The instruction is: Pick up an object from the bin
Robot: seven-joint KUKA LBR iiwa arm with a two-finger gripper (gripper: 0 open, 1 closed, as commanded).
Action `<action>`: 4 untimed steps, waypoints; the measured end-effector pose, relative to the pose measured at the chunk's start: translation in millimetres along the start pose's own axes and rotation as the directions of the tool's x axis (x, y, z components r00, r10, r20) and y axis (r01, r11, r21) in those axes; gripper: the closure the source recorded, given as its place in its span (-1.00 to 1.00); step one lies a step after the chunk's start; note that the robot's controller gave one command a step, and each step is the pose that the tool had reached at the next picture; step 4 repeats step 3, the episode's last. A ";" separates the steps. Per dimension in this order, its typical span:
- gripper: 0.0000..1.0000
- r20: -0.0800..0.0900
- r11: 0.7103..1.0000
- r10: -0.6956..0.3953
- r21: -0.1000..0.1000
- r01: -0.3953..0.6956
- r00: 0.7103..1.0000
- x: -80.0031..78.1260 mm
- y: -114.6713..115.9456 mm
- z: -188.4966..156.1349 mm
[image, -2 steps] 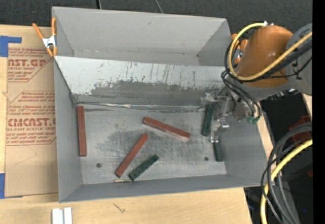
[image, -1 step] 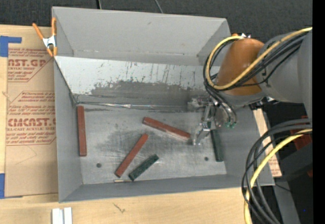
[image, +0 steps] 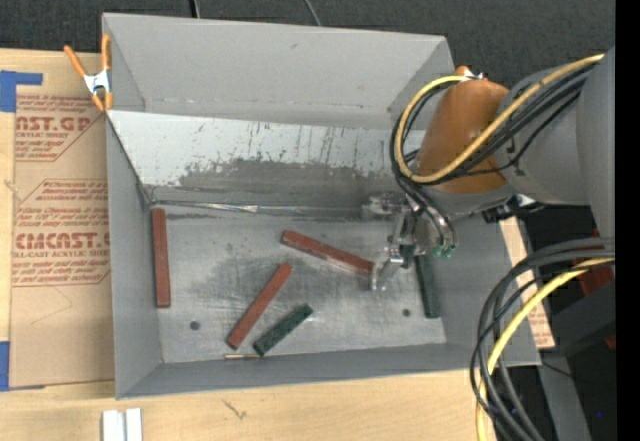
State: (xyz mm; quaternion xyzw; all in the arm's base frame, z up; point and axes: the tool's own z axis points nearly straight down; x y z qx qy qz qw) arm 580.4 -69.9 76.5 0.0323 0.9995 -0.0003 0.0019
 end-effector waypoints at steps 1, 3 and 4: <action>1.00 -0.007 0.997 0.079 -0.001 -0.079 0.997 20.4 23.8 3.4; 1.00 -0.001 0.999 -0.042 0.000 0.042 0.999 18.7 12.7 -135.2; 1.00 -0.001 0.999 -0.042 0.000 0.042 0.999 18.7 12.7 -135.2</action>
Offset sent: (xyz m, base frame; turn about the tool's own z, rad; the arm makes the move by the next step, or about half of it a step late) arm 0.0000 0.0000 0.0000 0.0000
